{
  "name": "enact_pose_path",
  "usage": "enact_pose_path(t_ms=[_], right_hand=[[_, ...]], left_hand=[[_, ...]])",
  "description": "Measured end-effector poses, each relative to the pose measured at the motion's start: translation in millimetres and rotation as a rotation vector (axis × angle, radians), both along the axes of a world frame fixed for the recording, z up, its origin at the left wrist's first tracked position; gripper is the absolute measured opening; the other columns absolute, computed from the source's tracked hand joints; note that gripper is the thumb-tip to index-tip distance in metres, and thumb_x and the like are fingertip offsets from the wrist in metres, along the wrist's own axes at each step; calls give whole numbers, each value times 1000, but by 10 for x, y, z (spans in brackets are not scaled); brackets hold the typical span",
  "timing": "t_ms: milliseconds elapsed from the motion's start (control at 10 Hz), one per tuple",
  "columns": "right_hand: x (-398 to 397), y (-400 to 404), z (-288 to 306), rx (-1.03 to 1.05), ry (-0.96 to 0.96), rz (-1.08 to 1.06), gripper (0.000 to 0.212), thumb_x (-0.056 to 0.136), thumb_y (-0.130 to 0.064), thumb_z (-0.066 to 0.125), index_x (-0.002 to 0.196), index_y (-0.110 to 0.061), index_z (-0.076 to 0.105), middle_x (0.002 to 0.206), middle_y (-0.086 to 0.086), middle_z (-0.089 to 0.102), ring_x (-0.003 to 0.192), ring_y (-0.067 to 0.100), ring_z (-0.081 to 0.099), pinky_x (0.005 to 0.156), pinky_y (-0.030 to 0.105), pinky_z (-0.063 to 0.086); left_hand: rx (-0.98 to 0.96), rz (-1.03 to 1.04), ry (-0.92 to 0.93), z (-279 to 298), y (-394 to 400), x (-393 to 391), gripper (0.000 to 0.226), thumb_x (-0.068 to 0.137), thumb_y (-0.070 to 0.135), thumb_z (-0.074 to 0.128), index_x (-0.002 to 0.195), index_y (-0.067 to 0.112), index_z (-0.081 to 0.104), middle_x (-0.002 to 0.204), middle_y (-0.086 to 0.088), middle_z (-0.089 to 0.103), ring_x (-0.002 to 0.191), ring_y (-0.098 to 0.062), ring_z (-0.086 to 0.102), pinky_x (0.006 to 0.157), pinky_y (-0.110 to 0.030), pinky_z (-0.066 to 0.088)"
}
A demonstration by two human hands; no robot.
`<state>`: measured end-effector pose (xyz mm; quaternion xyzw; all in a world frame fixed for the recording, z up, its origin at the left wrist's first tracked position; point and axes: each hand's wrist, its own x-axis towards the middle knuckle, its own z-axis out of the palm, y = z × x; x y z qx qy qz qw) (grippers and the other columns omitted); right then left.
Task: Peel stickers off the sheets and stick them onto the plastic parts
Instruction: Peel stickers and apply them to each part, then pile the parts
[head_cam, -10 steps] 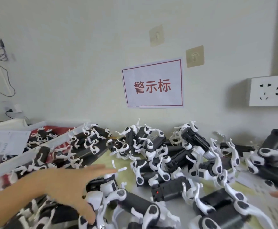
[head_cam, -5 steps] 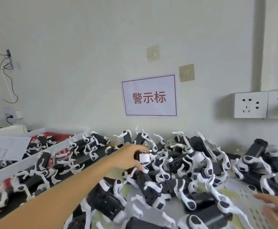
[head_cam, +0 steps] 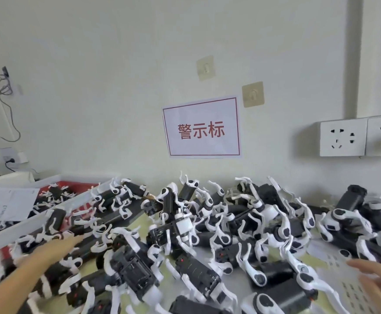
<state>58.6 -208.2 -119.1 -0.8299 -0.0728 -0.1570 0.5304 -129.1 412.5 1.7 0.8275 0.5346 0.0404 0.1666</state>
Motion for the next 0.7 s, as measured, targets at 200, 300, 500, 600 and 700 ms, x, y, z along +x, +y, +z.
enact_pose_path(t_ms=[200,300,500,600,700], right_hand=[[-111,-75,184,27,22,55,48,82,13,67,83,-36,71,94,17,71,80,13,62,74,28,49],[-173,-14,341,160,-25,86,73,79,26,59,75,-46,72,120,25,63,72,6,63,68,9,46],[-242,51,400,119,-75,116,102,76,27,63,67,-75,59,107,6,73,77,-5,62,76,18,48],[-344,-36,326,-52,-83,57,61,78,8,73,77,-53,73,81,-13,69,80,1,62,74,20,50],[-356,-61,405,-106,-119,12,45,83,4,71,81,-42,74,78,-7,72,74,-5,62,59,6,46]], left_hand=[[-82,-217,-77,55,-705,792,55,93,52,61,112,0,67,97,-16,67,108,-32,63,89,-33,45],[-97,-269,-158,109,-858,949,51,87,52,59,115,10,64,116,-13,63,109,-28,60,91,-34,44],[34,-601,-316,570,-1090,863,35,100,46,52,134,40,57,149,7,49,128,-17,50,102,-35,35],[211,-882,-349,834,-1758,938,38,99,48,52,136,41,54,147,14,49,132,-8,45,103,-28,33],[227,-1256,-334,915,-2745,1000,45,97,53,51,141,43,47,149,17,44,137,-3,37,112,-28,29]])
